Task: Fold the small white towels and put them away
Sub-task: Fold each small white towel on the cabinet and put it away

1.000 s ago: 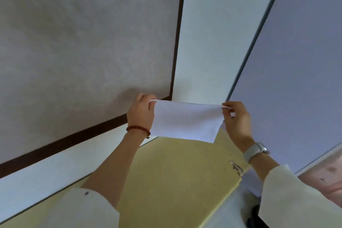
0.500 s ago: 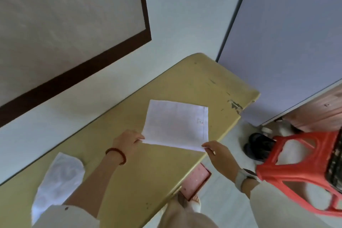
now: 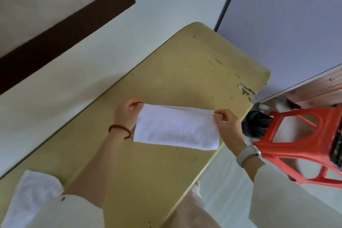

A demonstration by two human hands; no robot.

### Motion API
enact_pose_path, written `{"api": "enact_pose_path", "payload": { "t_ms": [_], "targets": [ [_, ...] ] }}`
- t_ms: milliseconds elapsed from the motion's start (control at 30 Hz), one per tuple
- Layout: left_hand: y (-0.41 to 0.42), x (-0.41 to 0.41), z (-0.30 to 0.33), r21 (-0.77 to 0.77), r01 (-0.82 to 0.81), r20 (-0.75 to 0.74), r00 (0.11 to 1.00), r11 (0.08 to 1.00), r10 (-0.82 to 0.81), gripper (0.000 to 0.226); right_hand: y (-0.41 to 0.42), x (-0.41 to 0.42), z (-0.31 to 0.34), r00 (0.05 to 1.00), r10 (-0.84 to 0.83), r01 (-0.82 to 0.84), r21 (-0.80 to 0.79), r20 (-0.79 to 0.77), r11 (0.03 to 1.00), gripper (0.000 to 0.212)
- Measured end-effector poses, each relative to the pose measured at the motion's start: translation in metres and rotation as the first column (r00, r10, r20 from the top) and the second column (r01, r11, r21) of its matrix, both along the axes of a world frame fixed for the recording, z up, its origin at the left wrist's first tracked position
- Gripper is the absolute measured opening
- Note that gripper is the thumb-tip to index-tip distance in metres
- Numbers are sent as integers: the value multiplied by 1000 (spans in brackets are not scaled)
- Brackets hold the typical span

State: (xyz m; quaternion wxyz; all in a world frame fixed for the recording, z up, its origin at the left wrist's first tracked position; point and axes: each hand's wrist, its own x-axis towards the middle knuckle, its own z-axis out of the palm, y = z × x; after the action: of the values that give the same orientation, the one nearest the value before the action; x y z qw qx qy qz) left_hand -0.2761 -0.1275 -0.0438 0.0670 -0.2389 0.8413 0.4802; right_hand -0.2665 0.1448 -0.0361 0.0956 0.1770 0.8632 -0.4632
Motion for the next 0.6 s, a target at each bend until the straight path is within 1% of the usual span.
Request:
{"api": "enact_pose_path", "payload": {
  "t_ms": [133,233,433,500,600],
  "targets": [
    [-2,-11,-17,-51,-9,15,1000,999,9,20,-4,-18,-14,1000,-17,17,68,4,998,12],
    [-4,-12,-28,-131,13,7,1000,991,-13,21,-7,-24,-23,1000,-8,8,135,1,991,11],
    [-8,-12,-45,-280,9,-44,999,960,-22,18,-14,-26,-34,995,77,-50,333,-68,942,12],
    [-7,-12,-48,-327,27,-52,998,945,-46,17,-14,-26,-37,993,94,-64,360,-67,931,13],
    [-4,-13,-46,-338,44,-40,997,940,-61,19,-14,-26,-38,996,81,-59,365,-45,929,20]
  ]
}}
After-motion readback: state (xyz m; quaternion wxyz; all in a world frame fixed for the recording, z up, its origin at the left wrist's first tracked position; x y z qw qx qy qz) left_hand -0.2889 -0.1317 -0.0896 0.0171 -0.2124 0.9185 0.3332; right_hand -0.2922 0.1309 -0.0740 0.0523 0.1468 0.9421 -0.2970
